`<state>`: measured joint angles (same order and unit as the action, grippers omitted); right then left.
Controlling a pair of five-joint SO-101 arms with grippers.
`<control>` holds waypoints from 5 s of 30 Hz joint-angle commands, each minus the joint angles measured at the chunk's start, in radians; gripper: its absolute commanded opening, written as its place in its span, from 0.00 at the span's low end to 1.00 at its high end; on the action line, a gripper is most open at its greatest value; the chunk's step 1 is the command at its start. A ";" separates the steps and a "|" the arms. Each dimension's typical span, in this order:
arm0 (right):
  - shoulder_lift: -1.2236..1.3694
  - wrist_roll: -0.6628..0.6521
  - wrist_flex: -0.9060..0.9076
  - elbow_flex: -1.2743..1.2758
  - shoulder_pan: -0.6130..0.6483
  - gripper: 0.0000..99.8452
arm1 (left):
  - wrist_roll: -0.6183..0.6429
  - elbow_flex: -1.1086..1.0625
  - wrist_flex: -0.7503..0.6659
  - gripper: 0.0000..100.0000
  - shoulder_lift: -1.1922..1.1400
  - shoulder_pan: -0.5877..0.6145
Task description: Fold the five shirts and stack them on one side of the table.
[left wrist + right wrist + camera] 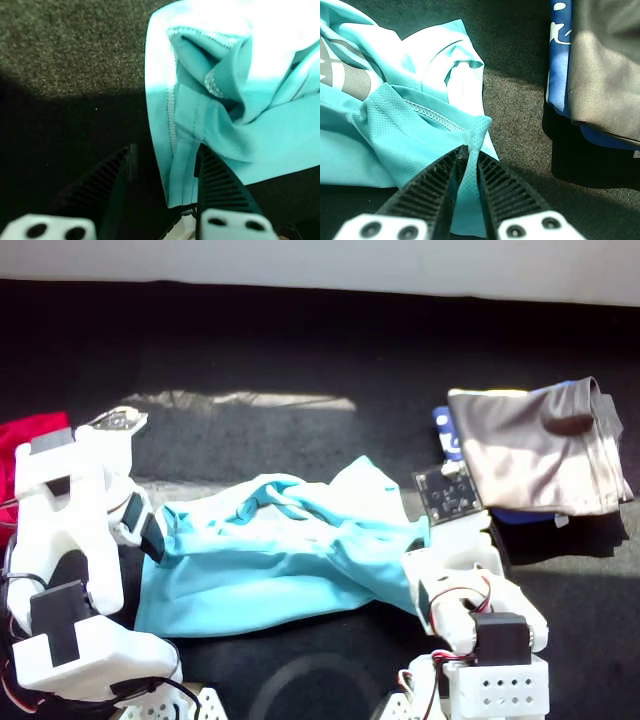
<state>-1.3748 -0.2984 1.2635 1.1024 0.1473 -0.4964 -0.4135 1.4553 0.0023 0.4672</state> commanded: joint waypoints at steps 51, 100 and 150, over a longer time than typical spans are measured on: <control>0.120 0.006 -0.185 -0.153 -0.007 0.01 | 0.049 0.403 0.272 0.01 0.031 -0.113; 0.831 -0.250 0.176 -2.155 -0.008 0.01 | 0.115 0.938 0.313 0.01 0.704 -0.108; 1.152 -0.275 -0.076 -1.957 0.018 0.01 | 0.110 0.981 0.255 0.01 0.377 -0.108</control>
<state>-0.1765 -0.5823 1.2083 -0.8523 0.1534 -0.3905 0.4503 1.6548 0.3798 0.3629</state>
